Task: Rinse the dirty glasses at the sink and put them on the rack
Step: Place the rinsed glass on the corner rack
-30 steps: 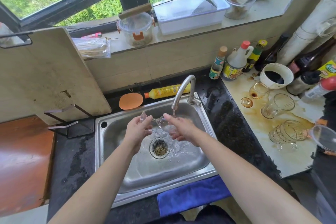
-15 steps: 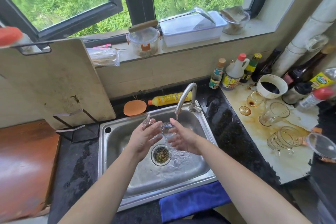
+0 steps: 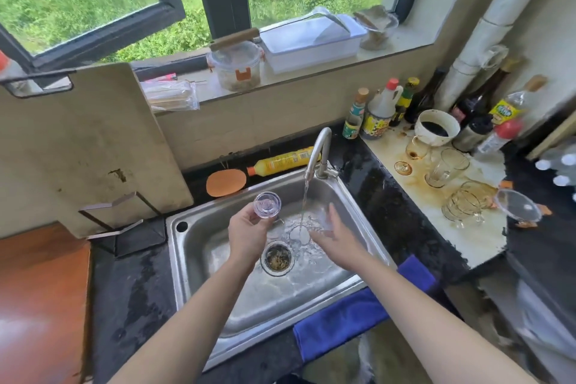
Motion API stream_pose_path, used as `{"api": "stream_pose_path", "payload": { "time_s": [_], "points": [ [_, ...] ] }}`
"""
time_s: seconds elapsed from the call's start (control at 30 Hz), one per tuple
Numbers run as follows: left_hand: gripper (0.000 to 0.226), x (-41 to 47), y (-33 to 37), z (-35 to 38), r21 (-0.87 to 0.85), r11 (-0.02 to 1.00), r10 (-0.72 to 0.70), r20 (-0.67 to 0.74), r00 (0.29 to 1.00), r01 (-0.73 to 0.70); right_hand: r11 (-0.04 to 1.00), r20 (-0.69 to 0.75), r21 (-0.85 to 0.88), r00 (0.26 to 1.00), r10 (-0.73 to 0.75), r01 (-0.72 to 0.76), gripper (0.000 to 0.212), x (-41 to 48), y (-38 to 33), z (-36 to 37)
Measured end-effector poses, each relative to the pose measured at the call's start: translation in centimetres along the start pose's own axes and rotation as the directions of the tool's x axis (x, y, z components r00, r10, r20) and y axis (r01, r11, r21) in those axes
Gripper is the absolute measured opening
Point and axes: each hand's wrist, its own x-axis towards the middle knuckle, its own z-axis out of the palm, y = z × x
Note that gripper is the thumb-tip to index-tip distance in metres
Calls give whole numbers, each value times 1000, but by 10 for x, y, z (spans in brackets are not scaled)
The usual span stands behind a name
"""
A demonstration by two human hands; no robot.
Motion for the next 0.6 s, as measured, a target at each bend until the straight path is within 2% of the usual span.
{"api": "stream_pose_path", "payload": {
  "time_s": [0.2, 0.37, 0.5, 0.6],
  "points": [
    [31, -29, 16, 14, 8, 997, 81, 21, 996, -81, 986, -97, -169, 995, -24, 7, 85, -34, 19, -15],
    [32, -75, 33, 59, 42, 983, 171, 134, 976, -178, 936, -266, -348, 963, -40, -57, 75, -98, 58, -52],
    [27, -138, 37, 135, 109, 953, 247, 268, 931, -284, 916, -436, -363, 900, -7, -169, 65, -194, 127, -89],
    [29, -215, 34, 210, 146, 914, 303, 372, 877, -378, 916, -586, -280, 807, 74, -287, 52, -289, 195, -116]
  ]
}}
